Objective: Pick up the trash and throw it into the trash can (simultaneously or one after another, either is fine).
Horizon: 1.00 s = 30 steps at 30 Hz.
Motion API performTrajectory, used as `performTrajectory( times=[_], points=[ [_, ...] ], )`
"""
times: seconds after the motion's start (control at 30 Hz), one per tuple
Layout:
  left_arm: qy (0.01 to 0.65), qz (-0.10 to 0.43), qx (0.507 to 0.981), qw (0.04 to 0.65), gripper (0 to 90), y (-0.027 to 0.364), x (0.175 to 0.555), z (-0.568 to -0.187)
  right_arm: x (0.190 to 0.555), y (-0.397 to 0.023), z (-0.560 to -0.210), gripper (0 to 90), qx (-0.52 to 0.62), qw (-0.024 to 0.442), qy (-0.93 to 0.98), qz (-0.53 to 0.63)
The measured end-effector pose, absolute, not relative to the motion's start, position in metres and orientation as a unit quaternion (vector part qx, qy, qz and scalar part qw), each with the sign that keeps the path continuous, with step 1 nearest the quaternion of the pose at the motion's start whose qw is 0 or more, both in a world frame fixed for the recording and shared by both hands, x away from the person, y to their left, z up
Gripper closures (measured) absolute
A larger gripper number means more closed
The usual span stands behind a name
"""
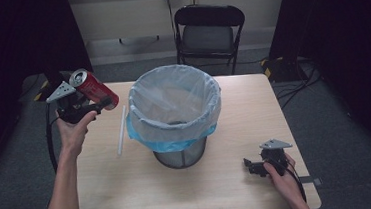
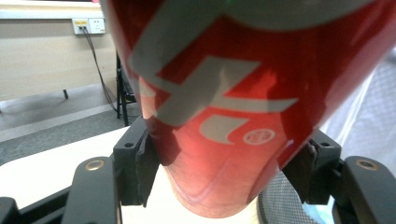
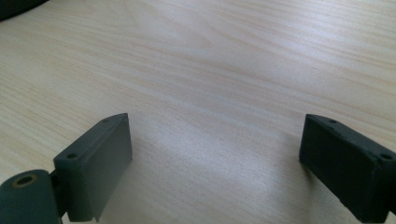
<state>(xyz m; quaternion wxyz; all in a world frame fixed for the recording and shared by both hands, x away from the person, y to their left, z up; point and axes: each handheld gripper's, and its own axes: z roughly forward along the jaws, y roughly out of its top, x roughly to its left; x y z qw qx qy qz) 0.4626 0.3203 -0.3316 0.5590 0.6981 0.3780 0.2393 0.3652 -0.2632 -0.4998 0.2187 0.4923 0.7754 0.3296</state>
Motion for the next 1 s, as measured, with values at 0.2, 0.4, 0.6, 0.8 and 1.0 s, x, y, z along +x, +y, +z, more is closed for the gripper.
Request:
performTrajectory(
  times=[0.2,0.4,0.6,0.8,1.0],
  points=[
    [0.37,0.241,0.692,0.57,34.9,0.315,0.463,-0.32,0.365,-0.263,-0.5,8.6,0.492,0.219,0.776,0.33],
    [0.356,0.237,0.692,0.581,34.8,0.308,0.465,-0.308,0.365,-0.263,-0.5,8.6,0.491,0.219,0.776,0.33],
    [0.35,0.24,0.688,0.589,34.8,0.305,0.466,-0.297,0.365,-0.263,-0.5,8.6,0.491,0.219,0.776,0.33],
    [0.346,0.238,0.671,0.611,34.9,0.302,0.464,-0.29,0.365,-0.263,-0.5,8.6,0.492,0.219,0.776,0.33],
    [0.333,0.234,0.657,0.635,35.1,0.294,0.463,-0.277,0.365,-0.263,-0.5,8.6,0.492,0.219,0.776,0.33]
  ],
)
